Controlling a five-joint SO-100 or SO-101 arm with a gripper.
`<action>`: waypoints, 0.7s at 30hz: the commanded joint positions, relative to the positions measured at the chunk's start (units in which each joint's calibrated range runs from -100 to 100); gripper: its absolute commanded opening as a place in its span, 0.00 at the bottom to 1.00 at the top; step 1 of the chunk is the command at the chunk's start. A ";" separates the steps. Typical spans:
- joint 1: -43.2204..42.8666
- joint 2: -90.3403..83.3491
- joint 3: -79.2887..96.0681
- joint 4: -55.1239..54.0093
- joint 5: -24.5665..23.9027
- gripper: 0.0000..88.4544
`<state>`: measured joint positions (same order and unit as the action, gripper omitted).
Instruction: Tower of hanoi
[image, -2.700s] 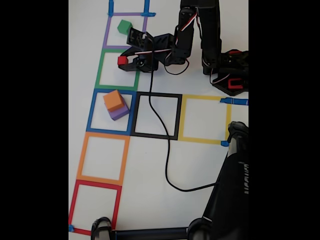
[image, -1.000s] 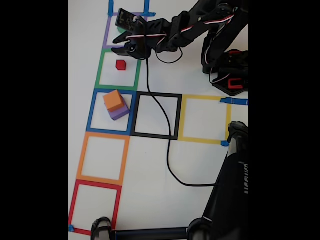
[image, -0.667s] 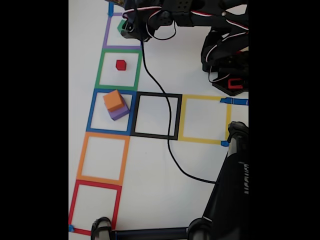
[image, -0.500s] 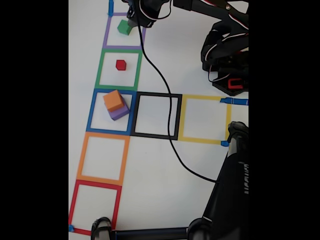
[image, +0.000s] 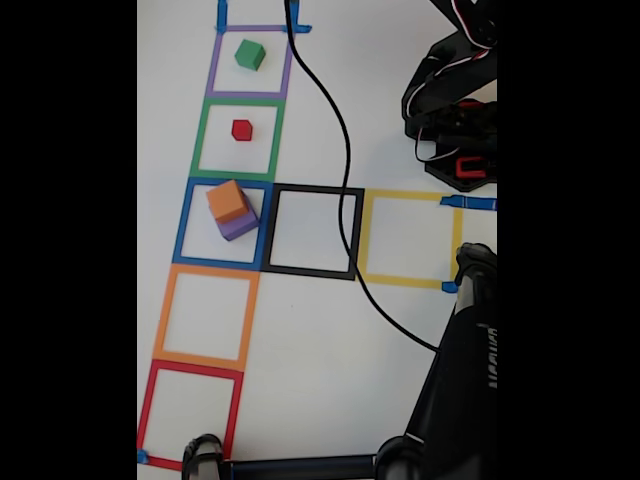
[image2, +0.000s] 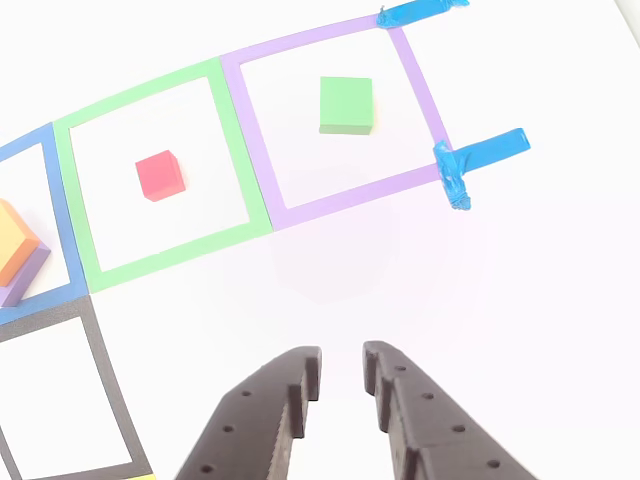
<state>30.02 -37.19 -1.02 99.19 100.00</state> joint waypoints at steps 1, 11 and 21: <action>0.18 -0.64 2.29 -1.95 0.00 0.00; 6.51 -9.44 36.65 -33.61 0.00 0.06; 10.25 -9.44 57.93 -62.27 0.00 0.17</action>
<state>40.08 -46.05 52.63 48.49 100.00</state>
